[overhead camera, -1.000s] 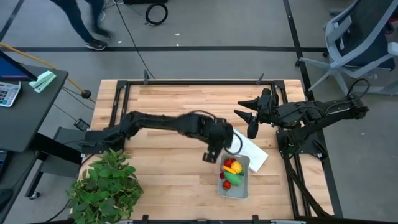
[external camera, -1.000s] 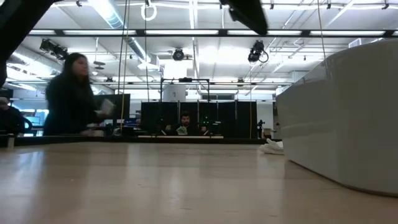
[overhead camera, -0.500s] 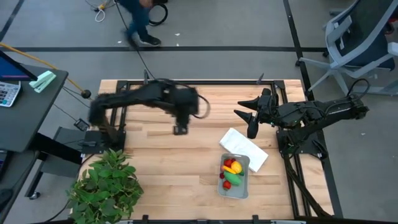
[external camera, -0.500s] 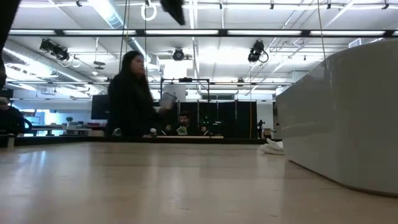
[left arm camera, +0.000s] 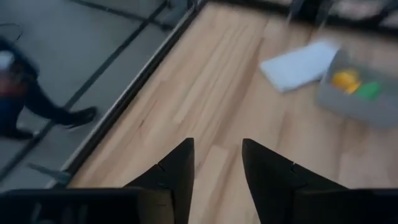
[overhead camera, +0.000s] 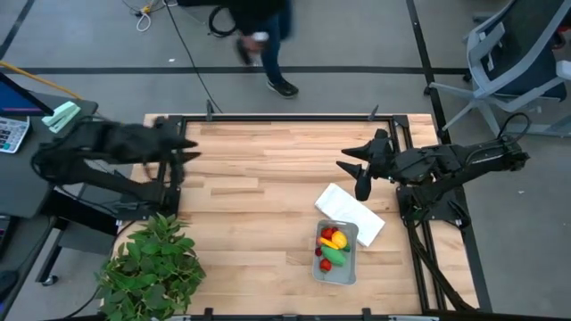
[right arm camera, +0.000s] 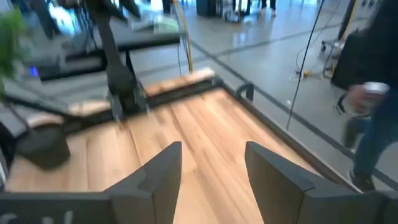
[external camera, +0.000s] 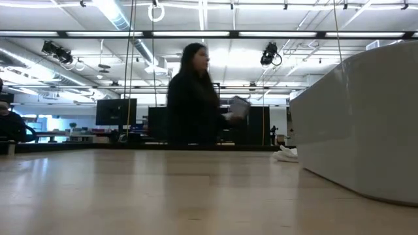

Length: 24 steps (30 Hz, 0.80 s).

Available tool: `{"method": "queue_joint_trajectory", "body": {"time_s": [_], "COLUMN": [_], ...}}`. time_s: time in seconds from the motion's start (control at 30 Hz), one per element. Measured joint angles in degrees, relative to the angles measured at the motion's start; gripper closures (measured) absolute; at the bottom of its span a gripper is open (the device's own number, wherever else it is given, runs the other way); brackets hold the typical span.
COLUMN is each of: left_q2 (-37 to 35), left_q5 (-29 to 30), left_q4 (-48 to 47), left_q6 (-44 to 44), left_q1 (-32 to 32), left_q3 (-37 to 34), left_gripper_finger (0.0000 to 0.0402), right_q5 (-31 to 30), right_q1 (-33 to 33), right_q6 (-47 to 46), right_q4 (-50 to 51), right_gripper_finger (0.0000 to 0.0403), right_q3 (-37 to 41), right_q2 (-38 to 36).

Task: Pick and placing Produce into tupperware
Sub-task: Return to Home Position

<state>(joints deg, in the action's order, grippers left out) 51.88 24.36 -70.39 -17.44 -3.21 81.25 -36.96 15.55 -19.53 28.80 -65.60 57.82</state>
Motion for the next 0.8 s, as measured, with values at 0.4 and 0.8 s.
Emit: {"method": "queue_joint_trajectory", "body": {"time_s": [0.4, 0.8], "left_q2": [-36.1, -45.1], "left_q5": [0.1, -0.6], "left_q4": [11.6, 30.4], "left_q6": [-8.9, -1.2], "left_q1": [-4.3, -4.3], "left_q3": [-34.7, -47.4], "left_gripper_finger": [0.0268, 0.0256], "right_q5": [-4.9, -1.9], "right_q1": [-0.1, 1.5], "right_q6": [-6.4, -9.1], "right_q4": [4.3, -27.6], "right_gripper_finger": [0.0218, 0.0218], "right_q3": [6.0, 43.0], "right_q2": [-3.3, -20.8]}}
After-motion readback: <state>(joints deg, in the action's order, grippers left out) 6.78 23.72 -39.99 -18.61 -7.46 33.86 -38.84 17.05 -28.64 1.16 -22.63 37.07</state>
